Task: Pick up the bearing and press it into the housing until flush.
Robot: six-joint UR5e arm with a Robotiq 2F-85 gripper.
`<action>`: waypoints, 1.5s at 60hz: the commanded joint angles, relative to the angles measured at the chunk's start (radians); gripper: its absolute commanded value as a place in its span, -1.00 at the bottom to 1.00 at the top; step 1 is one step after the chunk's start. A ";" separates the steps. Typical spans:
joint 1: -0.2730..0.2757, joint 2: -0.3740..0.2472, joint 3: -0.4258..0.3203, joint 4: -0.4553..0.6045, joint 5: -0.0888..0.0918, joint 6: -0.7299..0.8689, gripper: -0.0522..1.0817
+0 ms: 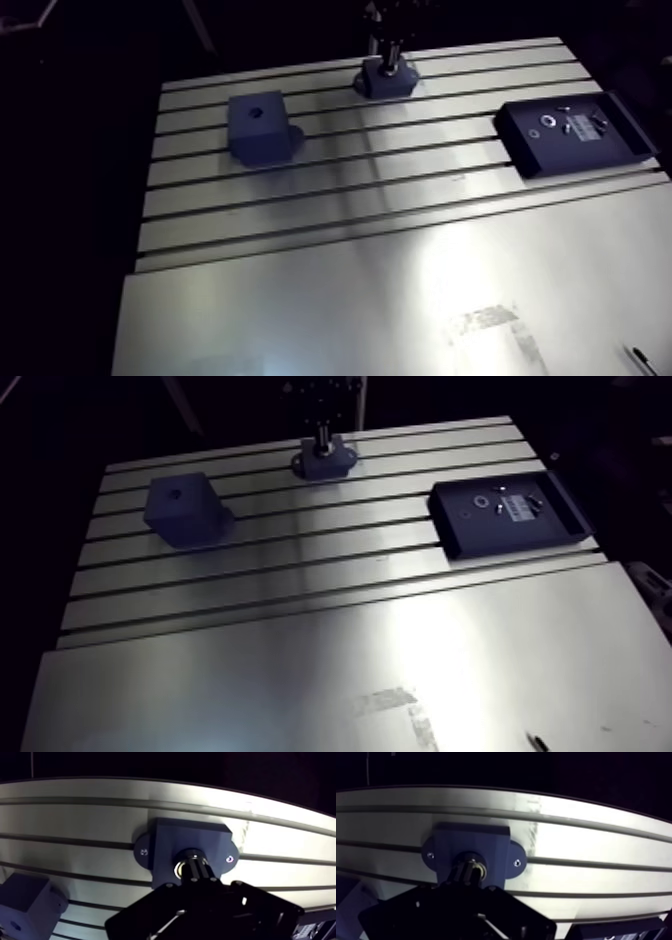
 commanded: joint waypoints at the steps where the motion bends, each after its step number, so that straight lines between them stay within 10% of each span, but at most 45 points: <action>1: 0.001 0.001 0.005 0.000 -0.001 0.000 0.99; 90: 0.002 -0.004 0.016 -0.014 0.000 -0.002 0.99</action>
